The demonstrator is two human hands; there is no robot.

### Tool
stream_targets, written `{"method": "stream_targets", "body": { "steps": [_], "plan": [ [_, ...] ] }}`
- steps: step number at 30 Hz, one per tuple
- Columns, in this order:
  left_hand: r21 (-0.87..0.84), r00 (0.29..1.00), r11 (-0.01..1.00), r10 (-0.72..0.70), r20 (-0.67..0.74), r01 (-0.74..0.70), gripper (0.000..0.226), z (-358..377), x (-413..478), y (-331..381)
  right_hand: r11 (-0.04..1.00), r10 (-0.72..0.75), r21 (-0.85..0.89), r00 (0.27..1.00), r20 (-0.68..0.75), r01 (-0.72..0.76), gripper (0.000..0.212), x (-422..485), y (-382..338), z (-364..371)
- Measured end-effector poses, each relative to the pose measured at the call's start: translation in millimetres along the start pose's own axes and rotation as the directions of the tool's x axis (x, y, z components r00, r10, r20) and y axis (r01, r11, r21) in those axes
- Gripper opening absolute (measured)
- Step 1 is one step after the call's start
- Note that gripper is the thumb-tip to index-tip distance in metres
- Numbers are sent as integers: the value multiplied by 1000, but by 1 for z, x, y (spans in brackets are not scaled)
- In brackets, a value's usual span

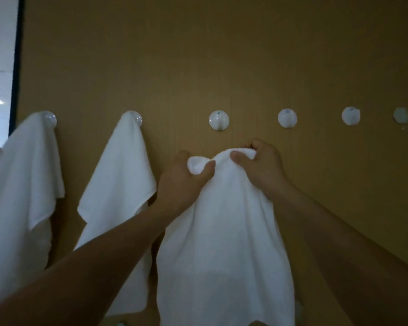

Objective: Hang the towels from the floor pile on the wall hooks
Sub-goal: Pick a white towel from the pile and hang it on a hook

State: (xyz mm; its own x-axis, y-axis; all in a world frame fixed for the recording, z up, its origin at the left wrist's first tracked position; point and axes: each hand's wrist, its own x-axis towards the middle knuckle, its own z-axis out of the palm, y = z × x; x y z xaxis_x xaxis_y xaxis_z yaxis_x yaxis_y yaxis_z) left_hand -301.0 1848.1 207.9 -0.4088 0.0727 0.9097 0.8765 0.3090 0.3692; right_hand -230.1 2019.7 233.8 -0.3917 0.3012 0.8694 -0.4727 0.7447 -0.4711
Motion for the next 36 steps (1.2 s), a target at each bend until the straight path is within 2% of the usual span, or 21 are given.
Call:
{"method": "stream_targets", "body": {
  "steps": [6,9,14,18,20,22,24,26,28,30,31,32,33,35,36],
  "plan": [
    [39,980,994,105,-171,-99,24,2,98,14,999,-33,-5,983,-182,33,11,78,-28,2],
    [94,979,992,101,-174,-86,28,5,136,21,997,-53,-73,974,-221,37,14,107,-38,1],
    [294,995,954,73,-61,-51,33,12,157,16,953,-15,-301,985,-170,-37,29,126,-32,8],
    [364,999,932,17,-39,-1,40,19,152,12,935,3,-353,992,-125,-47,33,125,-24,12],
    [290,997,956,-56,58,37,37,19,149,9,939,59,-334,995,-80,-82,33,124,-21,7],
    [131,969,981,-169,182,147,36,14,147,11,950,109,-291,994,-31,-113,29,121,-20,3],
    [143,939,971,-222,263,190,40,7,143,16,943,122,-311,993,-11,-119,27,118,-22,3],
    [320,965,945,-140,220,64,44,6,139,23,857,14,-511,996,-93,-60,32,116,-24,5],
    [590,991,796,124,55,-133,45,11,133,25,699,-214,-715,963,-163,35,34,111,-24,8],
    [738,918,605,393,50,-299,41,21,124,26,605,-385,-776,919,-89,178,27,105,-22,12],
    [739,890,562,441,112,-372,36,24,120,25,594,-418,-763,908,-24,253,21,102,-20,15],
    [698,875,570,452,175,-434,33,28,119,23,618,-419,-720,907,36,315,18,99,-16,18],
    [627,876,625,426,224,-464,31,30,119,20,680,-387,-651,919,73,337,21,96,-13,20],
    [455,916,797,312,252,-397,30,28,119,21,822,-289,-484,952,97,299,31,91,-8,22],
    [401,930,846,269,250,-352,30,27,119,22,856,-258,-435,960,105,278,33,89,-6,21]
  ]
}}
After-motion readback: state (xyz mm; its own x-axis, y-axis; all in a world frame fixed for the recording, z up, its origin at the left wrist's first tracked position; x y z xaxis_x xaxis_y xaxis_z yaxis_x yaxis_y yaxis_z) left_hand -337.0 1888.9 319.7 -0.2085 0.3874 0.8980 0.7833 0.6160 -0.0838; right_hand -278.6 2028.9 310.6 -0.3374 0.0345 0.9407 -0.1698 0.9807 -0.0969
